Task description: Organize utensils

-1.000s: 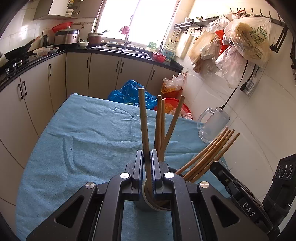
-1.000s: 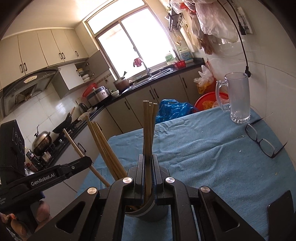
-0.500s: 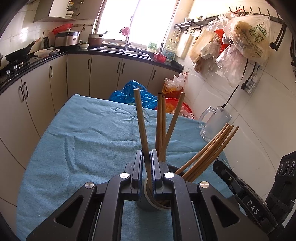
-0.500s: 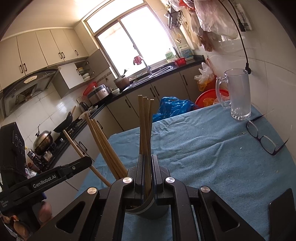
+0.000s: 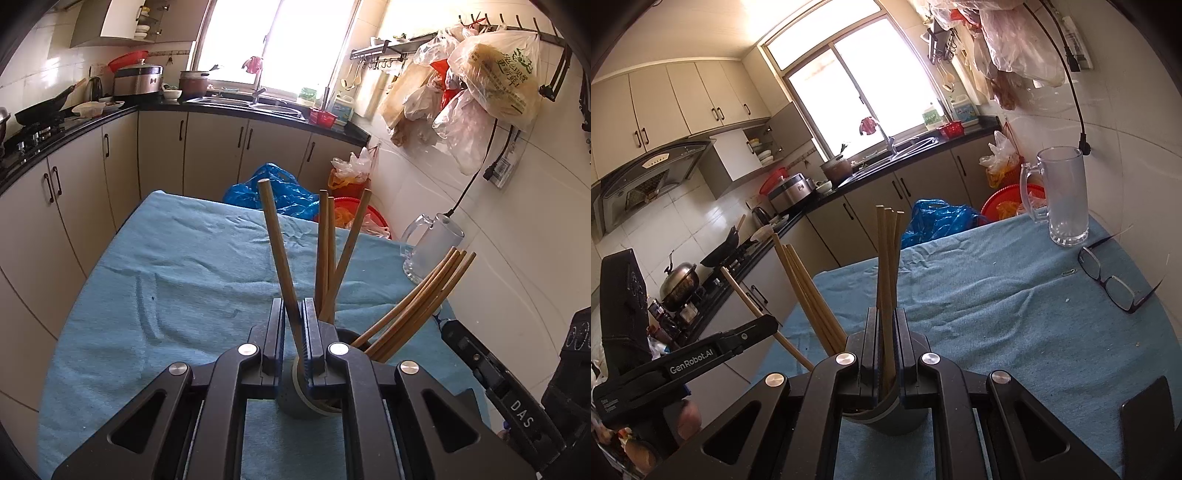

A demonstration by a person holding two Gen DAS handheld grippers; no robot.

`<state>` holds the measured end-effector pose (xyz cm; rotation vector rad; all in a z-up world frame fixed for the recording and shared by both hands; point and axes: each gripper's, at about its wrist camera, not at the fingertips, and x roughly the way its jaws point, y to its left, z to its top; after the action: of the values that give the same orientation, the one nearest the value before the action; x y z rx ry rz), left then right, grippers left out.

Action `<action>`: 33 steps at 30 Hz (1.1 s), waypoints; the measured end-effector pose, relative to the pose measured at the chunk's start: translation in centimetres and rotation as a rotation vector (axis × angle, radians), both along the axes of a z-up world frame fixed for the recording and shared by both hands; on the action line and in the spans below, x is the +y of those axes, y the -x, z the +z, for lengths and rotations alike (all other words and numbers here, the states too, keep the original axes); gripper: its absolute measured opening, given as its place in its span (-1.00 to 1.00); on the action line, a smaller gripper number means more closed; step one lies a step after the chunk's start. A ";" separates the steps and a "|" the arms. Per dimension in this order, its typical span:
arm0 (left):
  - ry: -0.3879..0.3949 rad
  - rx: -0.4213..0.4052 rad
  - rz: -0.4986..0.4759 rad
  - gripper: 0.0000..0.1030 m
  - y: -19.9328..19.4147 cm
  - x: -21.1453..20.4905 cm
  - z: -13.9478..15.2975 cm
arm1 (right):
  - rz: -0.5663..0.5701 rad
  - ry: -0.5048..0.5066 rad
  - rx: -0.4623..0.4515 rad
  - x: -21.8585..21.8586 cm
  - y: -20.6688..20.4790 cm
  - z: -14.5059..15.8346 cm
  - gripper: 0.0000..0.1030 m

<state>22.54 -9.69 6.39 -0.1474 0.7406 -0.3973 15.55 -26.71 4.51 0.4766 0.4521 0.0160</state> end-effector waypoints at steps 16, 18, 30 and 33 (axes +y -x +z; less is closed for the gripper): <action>-0.042 -0.047 0.049 -0.53 1.3 0.8 0.8 | -0.013 0.010 -0.018 0.4 1.8 1.2 -0.72; -0.049 -0.057 0.057 -0.47 1.7 1.1 1.0 | -0.016 0.016 -0.021 0.4 2.1 1.4 -0.68; -0.081 -0.116 0.129 0.28 5.6 3.0 1.7 | -0.090 0.071 -0.056 0.7 6.3 2.4 0.32; -0.099 -0.131 0.151 0.35 6.8 3.7 1.6 | -0.116 0.091 -0.064 1.0 7.9 2.8 0.61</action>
<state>15.69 -6.01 8.03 -0.0824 0.6144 -0.2238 7.66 -25.72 7.30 0.4105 0.3599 -0.1000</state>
